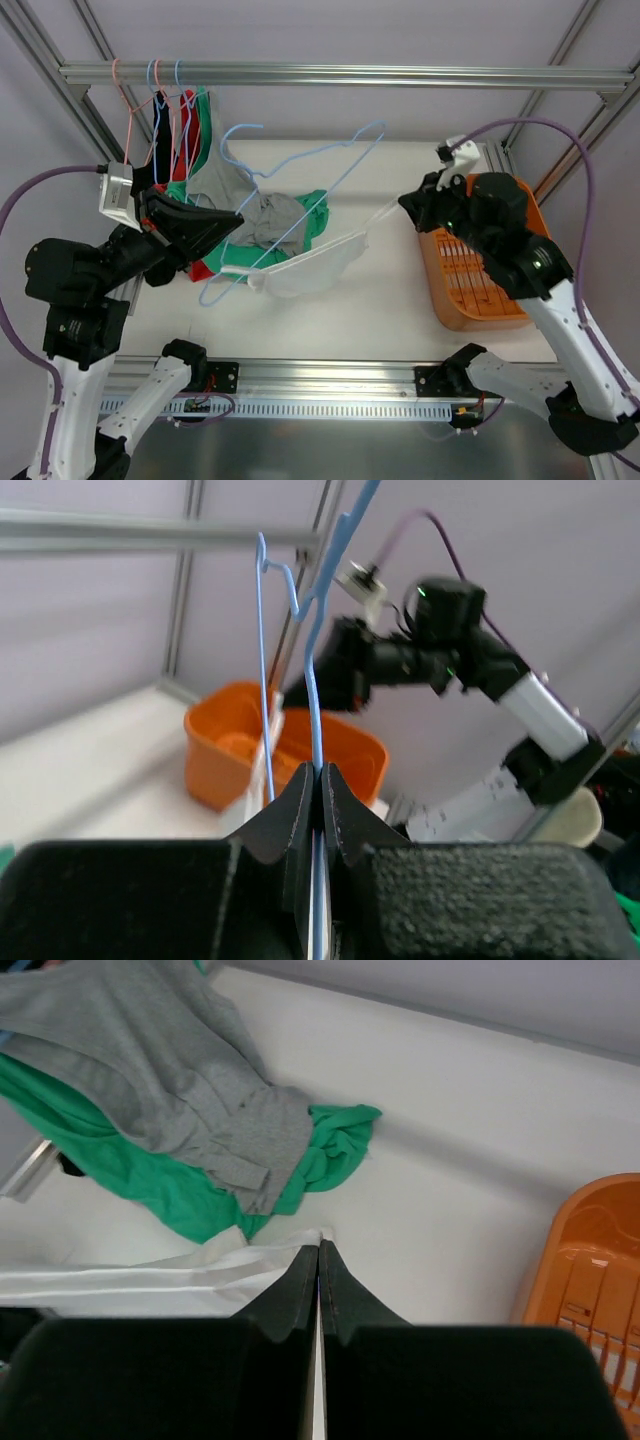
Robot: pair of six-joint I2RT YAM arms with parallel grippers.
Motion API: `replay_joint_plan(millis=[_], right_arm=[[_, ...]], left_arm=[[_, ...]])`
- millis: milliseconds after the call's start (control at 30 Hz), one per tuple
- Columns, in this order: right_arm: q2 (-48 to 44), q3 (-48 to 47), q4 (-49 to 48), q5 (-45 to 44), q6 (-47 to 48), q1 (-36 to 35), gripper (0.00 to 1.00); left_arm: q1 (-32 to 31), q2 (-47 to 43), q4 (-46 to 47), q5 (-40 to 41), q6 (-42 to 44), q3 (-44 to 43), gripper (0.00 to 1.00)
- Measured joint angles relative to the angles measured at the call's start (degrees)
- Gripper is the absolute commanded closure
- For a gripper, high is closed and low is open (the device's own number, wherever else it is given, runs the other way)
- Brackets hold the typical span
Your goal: Remove the tank top from the hanger
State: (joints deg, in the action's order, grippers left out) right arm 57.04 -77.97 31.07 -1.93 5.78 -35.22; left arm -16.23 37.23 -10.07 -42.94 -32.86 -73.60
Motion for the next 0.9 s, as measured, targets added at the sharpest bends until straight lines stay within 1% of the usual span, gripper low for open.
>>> replay_joint_plan(millis=[100,167,233,300,400,533,633,767,900], right_arm=[[-6.9,0.2,1.2,3.9,-1.8,0.0,1.00],[-11.2,0.2,1.4,7.8,-2.9,0.1,1.00],[-14.6,0.5,1.4,11.9,-4.2,0.1,1.00],[-16.5,1.2,1.4,15.4,-5.4,0.1,1.00],[-16.9,2.9,1.8,20.0,-6.4,0.1,1.00],[-16.6,5.6,6.4,19.7,-6.4,0.1,1.00],[-17.3,7.5,9.4,18.7,-5.9,0.1,1.00],[-18.2,12.0,10.2,20.2,-5.9,0.0,1.00],[-16.2,17.8,8.0,21.3,-7.3,-0.9,1.00]], left_arm=[[-1.4,2.3,16.7,2.9,-4.6,4.6,1.00],[-4.7,5.8,26.2,5.7,-6.0,6.6,1.00],[-9.1,9.7,32.9,8.8,-5.6,6.8,1.00],[-14.1,13.3,38.1,11.7,-3.8,6.8,1.00],[-21.8,18.8,45.4,15.5,1.0,6.8,1.00],[-27.9,25.0,54.6,20.0,9.4,7.2,1.00],[-30.1,28.8,62.1,23.6,14.4,9.3,1.00],[-30.7,33.7,73.2,27.5,16.4,12.6,1.00],[-31.1,37.9,76.5,31.2,16.4,13.0,1.00]])
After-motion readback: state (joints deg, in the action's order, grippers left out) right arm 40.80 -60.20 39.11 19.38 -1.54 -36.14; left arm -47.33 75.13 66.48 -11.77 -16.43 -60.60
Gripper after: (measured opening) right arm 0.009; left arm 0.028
